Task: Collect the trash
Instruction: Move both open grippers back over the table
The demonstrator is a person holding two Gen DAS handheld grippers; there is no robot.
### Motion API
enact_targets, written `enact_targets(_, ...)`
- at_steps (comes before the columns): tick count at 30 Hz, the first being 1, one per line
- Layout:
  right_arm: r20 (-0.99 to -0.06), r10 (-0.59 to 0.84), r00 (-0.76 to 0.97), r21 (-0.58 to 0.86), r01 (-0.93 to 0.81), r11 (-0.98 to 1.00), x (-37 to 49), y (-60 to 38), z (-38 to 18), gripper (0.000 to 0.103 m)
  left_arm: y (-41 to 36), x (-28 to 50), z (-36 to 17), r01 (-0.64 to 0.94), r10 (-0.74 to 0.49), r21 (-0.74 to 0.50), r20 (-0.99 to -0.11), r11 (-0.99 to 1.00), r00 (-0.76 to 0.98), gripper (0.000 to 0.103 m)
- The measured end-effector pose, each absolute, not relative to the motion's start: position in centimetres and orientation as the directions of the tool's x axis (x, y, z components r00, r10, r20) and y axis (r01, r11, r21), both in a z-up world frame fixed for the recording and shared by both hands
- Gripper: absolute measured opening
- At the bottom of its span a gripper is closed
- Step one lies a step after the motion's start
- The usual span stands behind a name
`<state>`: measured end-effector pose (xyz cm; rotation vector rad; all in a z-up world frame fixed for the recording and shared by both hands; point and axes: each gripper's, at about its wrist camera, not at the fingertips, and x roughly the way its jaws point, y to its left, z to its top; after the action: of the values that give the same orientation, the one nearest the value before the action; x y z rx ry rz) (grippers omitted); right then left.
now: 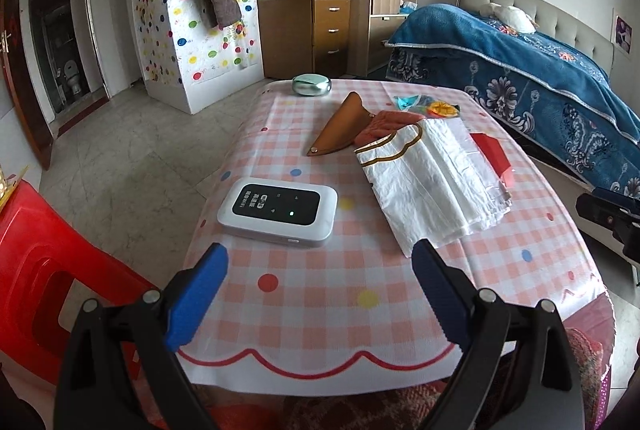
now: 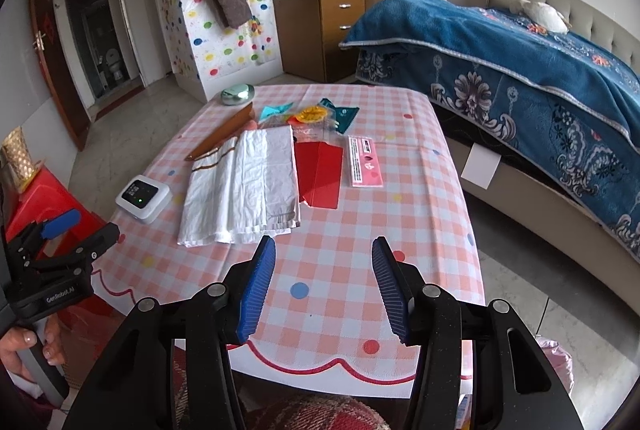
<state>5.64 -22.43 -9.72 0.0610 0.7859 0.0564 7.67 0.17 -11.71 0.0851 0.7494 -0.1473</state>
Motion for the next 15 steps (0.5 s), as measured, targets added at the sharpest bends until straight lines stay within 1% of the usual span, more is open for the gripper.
enact_targets(4, -0.715, 0.086, 0.694, 0.081, -0.039, 0.996, 6.5, -22.3, -10.3, 0.046, -0.4, 8.3, -12.1, 0.179, -0.116, 0.019, -0.694, 0.984, 0.711, 0.093)
enact_targets(10, -0.714, 0.095, 0.694, 0.089, -0.045, 0.995, 6.9, -22.4, -10.7, 0.046, -3.0, 9.6, -12.7, 0.239, -0.164, 0.005, -0.716, 0.971, 0.679, 0.093)
enact_targets(15, -0.726, 0.141, 0.673, 0.127, -0.070, 0.989, 7.8, -22.2, -11.3, 0.046, -4.1, 9.9, -12.8, 0.234, -0.154, 0.015, -0.711, 0.972, 0.686, 0.093)
